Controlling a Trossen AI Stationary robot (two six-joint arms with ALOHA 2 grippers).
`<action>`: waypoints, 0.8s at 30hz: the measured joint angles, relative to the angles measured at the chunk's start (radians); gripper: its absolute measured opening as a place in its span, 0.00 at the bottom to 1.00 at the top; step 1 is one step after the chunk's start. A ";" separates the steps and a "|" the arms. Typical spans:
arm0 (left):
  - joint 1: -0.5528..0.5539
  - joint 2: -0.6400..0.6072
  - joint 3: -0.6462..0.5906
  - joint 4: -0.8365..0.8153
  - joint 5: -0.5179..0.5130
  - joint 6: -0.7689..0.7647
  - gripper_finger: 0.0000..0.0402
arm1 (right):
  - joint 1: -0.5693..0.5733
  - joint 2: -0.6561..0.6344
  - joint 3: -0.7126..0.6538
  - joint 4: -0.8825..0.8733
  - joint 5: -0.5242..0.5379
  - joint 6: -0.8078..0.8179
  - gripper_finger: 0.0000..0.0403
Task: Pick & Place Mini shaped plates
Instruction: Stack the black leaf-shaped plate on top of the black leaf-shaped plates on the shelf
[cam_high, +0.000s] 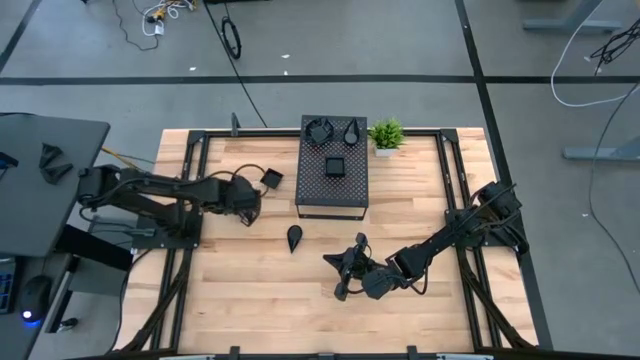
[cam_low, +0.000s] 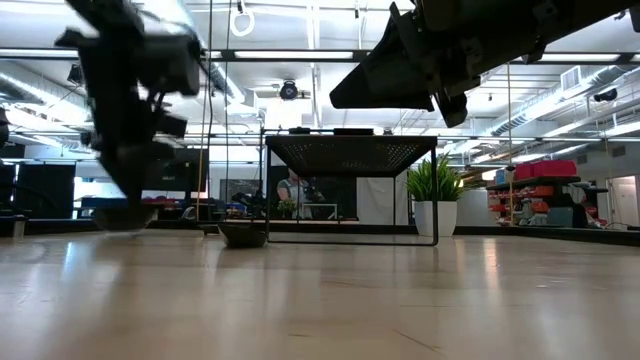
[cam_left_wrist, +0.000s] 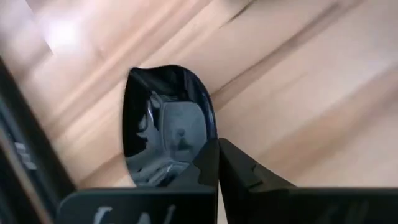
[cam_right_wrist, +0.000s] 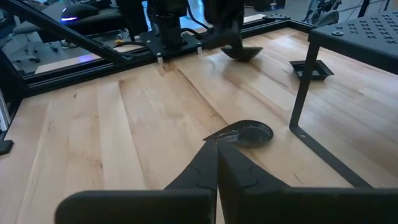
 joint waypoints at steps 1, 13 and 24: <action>-0.024 0.000 0.029 -0.037 -0.012 -0.008 0.01 | 0.000 0.000 0.000 0.000 0.000 0.000 0.01; -0.161 0.016 0.462 -0.150 -0.078 0.121 0.00 | 0.000 0.000 0.000 0.000 0.000 0.000 0.01; -0.068 0.305 0.967 -0.059 -0.079 0.568 0.00 | -0.008 0.000 0.000 0.000 0.000 0.001 0.01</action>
